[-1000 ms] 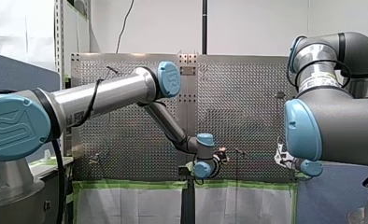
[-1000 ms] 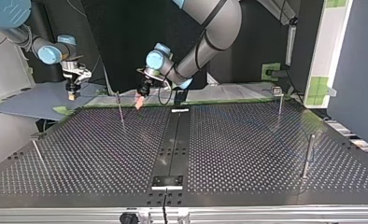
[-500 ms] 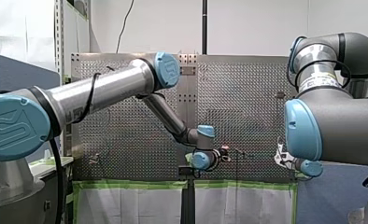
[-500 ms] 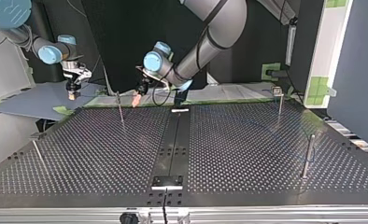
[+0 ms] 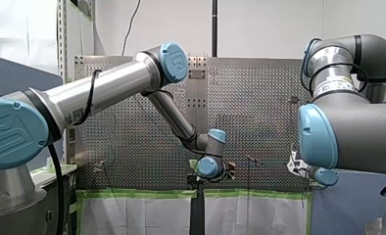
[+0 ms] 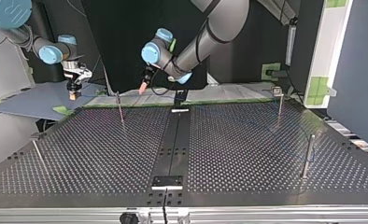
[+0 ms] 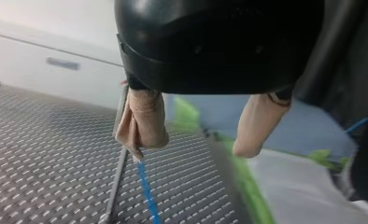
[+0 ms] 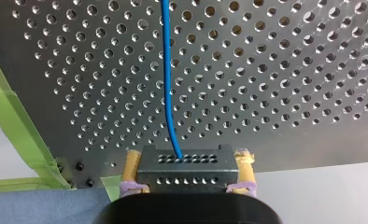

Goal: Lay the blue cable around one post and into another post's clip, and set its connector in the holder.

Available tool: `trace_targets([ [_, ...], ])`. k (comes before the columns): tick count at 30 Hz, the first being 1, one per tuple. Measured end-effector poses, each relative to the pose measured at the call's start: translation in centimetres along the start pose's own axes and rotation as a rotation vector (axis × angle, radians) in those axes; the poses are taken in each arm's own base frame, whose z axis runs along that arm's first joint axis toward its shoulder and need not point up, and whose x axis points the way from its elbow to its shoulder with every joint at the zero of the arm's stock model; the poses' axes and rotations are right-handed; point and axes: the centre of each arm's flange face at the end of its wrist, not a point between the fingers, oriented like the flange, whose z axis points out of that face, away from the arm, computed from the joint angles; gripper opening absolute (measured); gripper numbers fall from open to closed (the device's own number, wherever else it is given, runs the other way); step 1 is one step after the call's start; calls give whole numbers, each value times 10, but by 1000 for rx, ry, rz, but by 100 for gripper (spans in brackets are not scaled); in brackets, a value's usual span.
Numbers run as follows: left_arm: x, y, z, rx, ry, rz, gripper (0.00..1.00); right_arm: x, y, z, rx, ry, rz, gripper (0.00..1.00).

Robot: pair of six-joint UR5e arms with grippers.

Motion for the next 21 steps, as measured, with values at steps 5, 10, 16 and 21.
trace_targets([
  [5, -8, -7, -6, 8, 7, 54, 100, -1, 0, 0, 1, 0, 1, 2],
  [10, -33, -13, -9, 14, -26, 99, 100, -1, 0, 0, 1, -1, 2, 2],
  [16, -42, -16, -10, 19, -38, 104, 100, -2, 0, -1, 1, -2, 2, 2],
  [21, -42, -17, -11, 22, -38, 81, 100, -3, 0, -1, 0, -3, 4, 2],
])
